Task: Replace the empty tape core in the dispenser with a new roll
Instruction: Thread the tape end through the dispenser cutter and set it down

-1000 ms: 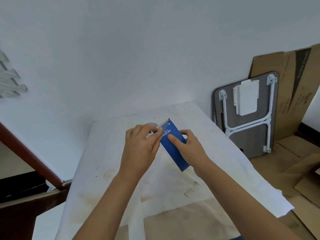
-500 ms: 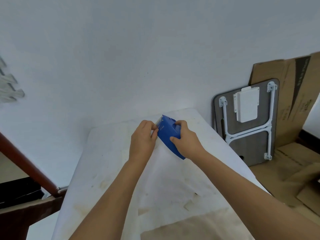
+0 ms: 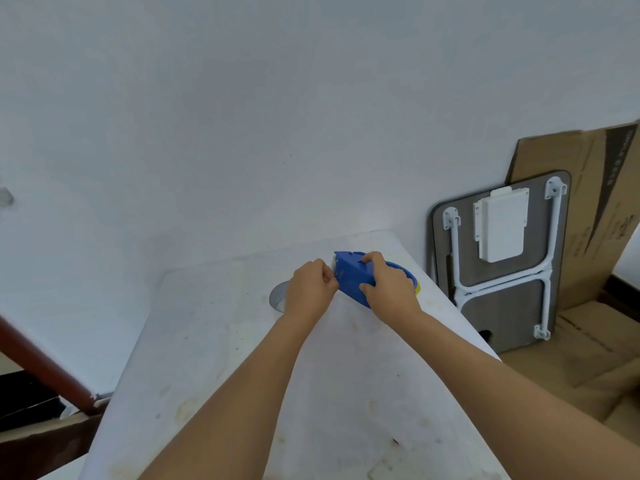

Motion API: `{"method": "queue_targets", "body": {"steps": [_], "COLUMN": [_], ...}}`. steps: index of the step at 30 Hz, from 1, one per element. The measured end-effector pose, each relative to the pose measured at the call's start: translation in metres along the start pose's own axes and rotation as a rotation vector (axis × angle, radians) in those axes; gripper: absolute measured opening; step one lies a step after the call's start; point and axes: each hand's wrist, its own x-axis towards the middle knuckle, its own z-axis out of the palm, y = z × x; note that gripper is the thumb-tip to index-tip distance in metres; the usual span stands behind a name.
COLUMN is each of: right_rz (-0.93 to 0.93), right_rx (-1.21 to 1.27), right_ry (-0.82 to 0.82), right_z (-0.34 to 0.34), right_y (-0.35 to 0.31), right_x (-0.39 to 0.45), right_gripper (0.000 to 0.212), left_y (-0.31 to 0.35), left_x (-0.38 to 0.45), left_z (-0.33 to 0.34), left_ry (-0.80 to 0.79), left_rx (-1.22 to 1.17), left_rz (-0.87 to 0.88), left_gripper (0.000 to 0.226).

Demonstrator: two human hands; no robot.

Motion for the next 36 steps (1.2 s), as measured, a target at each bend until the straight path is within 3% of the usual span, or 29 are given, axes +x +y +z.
{"method": "queue_targets", "body": {"steps": [5, 11, 19, 29, 36], "right_rz": [-0.018, -0.085, -0.106, -0.147, -0.152], "right_rx": [-0.128, -0.206, -0.212, -0.325, -0.303], "right_ry": [-0.013, -0.007, 0.014, 0.052, -0.015], "right_z": [0.011, 0.018, 0.027, 0.036, 0.029], "right_y": [0.015, 0.019, 0.023, 0.025, 0.026], "right_x": [0.010, 0.014, 0.020, 0.025, 0.024], "right_gripper": [0.043, 0.043, 0.047, 0.051, 0.054], "left_y": [-0.008, -0.021, -0.027, -0.025, -0.020], "left_x": [0.010, 0.014, 0.017, 0.016, 0.013], "left_z": [0.025, 0.039, 0.046, 0.043, 0.028], "left_ry": [0.001, -0.022, 0.037, -0.069, -0.053], "left_rx": [0.301, 0.428, 0.500, 0.459, 0.521], "left_rz": [0.064, 0.112, 0.152, 0.228, 0.286], "left_gripper": [0.013, 0.010, 0.015, 0.024, 0.027]}}
